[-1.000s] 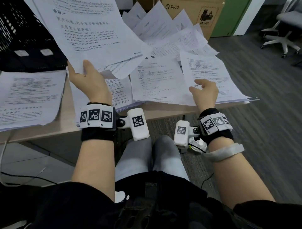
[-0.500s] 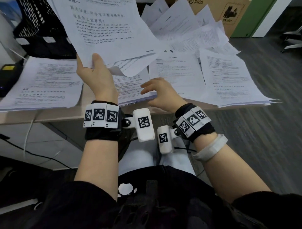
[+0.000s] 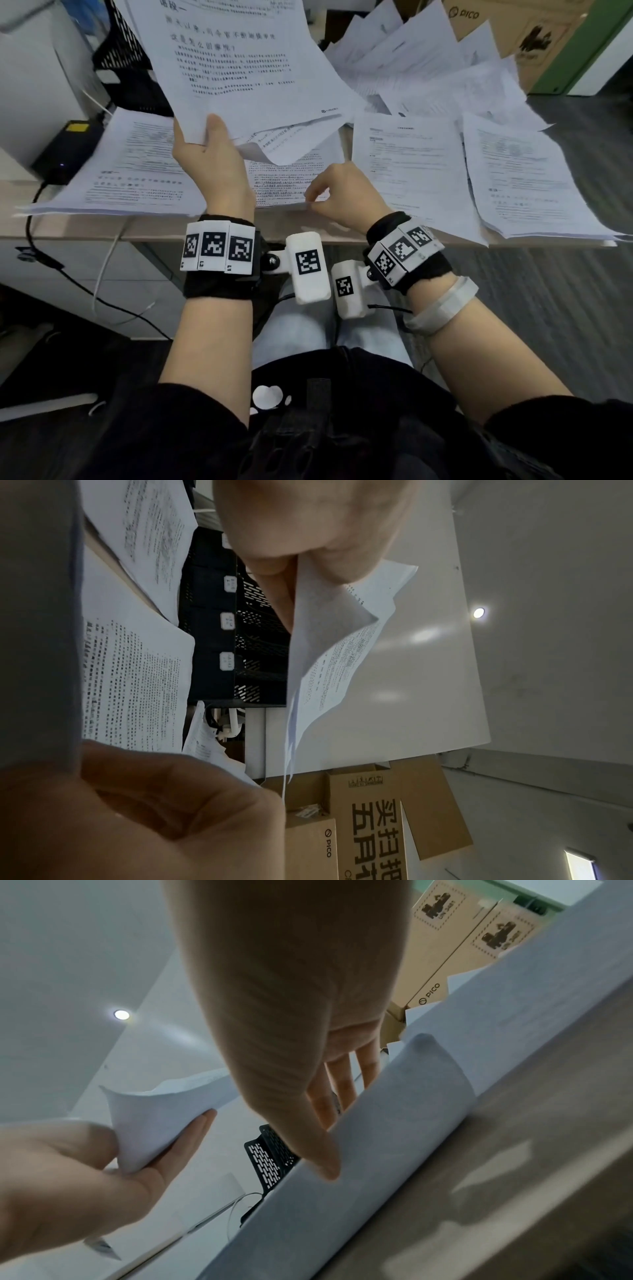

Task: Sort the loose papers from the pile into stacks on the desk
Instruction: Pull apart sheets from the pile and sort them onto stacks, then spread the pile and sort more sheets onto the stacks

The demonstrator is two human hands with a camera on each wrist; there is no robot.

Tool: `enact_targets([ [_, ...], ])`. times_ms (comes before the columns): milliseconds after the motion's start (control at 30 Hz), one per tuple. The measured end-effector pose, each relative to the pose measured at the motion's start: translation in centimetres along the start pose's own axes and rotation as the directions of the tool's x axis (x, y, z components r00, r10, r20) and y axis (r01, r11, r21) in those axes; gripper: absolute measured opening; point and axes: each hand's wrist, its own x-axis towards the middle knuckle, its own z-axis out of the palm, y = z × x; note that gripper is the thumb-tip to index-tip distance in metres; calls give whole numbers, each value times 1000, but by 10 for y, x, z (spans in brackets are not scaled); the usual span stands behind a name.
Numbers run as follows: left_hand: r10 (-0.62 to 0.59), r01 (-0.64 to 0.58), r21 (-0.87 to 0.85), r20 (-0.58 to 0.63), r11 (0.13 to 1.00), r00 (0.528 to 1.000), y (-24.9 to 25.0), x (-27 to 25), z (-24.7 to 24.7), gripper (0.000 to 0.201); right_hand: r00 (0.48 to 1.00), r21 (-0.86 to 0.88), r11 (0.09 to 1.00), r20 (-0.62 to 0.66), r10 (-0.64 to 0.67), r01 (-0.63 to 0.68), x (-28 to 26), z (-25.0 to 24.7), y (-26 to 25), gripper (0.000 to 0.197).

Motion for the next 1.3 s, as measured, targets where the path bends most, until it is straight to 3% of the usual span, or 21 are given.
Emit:
enact_targets([
  [200, 2, -2, -8, -7, 1000, 1000, 2, 12, -13, 29, 996, 84, 995, 71, -51, 45, 1, 10, -16, 11],
  [300, -38, 38, -19, 25, 999, 999, 0, 14, -18, 25, 994, 146, 989, 110, -3, -14, -1, 9, -16, 27],
  [400, -47, 47, -11, 42, 999, 998, -2, 14, -24, 23, 995, 327, 942, -34, 97, -80, -2, 3, -12, 28],
  [433, -45, 45, -13, 47, 999, 998, -3, 15, -25, 24, 980, 401, 910, -116, 164, -105, -3, 1, -9, 25],
  [500, -45, 46, -13, 65, 999, 997, -4, 14, -26, 23, 898, 582, 799, -255, 359, -154, -4, -5, -2, 27],
  [567, -48, 48, 3, 99, 999, 994, -4, 13, -27, 21, 809, 748, 647, -287, 514, -146, -5, -14, 4, 23],
  [600, -62, 60, 22, 118, 998, 991, -4, 13, -28, 20, 794, 806, 580, -272, 544, -121, -5, -19, 5, 21],
  [667, -100, 91, 65, 157, 994, 983, -4, 11, -29, 18, 816, 857, 507, -228, 532, -91, -4, -26, 8, 34],
  [767, -140, 112, 131, 226, 985, 964, -6, 6, -27, 16, 827, 816, 568, -245, 507, -106, 2, -27, 14, 61],
  [967, -126, 80, 145, 344, 986, 930, -7, 3, -24, 38, 730, 823, 568, -392, 560, 6, -2, -31, 22, 10],
  [1167, -255, 57, 362, 528, 930, 810, -14, -1, -16, 47, 603, 790, 608, -523, 602, 78, -6, -38, 41, 32],
  [1300, -202, -10, 369, 529, 929, 824, -18, -7, -4, 42, 524, 768, 634, -576, 628, 85, -21, -49, 59, 39],
])
